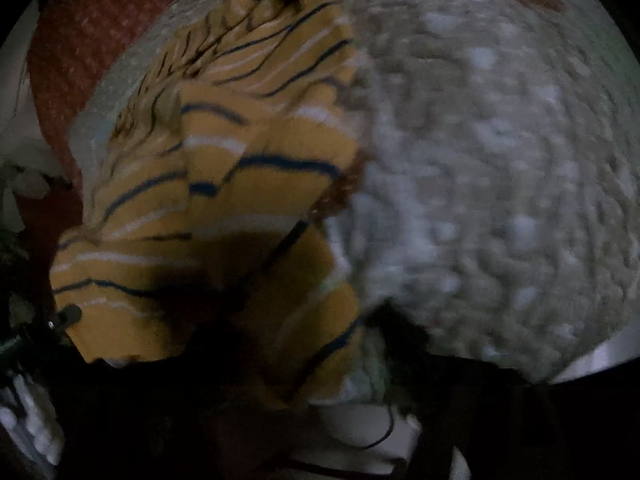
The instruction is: Fold small clothes
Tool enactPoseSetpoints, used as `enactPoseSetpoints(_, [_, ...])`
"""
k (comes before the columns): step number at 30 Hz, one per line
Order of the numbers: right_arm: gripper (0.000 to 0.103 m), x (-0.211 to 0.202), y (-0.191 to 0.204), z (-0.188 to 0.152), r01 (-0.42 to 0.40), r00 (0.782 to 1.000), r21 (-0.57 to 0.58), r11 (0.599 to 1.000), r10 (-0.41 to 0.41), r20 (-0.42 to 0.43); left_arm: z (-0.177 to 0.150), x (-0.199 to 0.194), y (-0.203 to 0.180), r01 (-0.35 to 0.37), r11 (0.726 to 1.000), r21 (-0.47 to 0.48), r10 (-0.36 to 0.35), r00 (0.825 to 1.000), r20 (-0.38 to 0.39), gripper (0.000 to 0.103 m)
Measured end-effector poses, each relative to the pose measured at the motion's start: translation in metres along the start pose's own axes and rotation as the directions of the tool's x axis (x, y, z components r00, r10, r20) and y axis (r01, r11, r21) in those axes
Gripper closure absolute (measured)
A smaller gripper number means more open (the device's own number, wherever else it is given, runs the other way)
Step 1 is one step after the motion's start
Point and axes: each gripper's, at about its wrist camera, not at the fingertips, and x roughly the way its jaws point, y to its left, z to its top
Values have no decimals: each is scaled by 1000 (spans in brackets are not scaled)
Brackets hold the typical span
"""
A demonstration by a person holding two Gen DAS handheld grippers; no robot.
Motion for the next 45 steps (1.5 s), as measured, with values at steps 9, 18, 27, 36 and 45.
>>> enactPoseSetpoints(9, [95,-67,-15,-41,-257,964,119,959,263,-37,-12,-28,6,-3,1000,-7,3,999,-37,91])
enactPoseSetpoints(18, [96,-74,-33,-91,-184,972,133,974,200,-120,-58,-35,28,26,999,-48,-30,996,-81,91])
enactPoseSetpoints(27, [96,-80,-18,-72,-217,969,139,966,230,-85,-59,-31,41,96,991,-88,-103,991,-80,92])
enactPoseSetpoints(36, [96,-111,35,67,-353,933,47,935,347,99,69,-61,7,180,983,-41,-178,983,46,92])
enactPoseSetpoints(45, [62,-17,45,222,-224,965,150,963,198,172,239,40,-30,29,996,-81,-26,999,46,89])
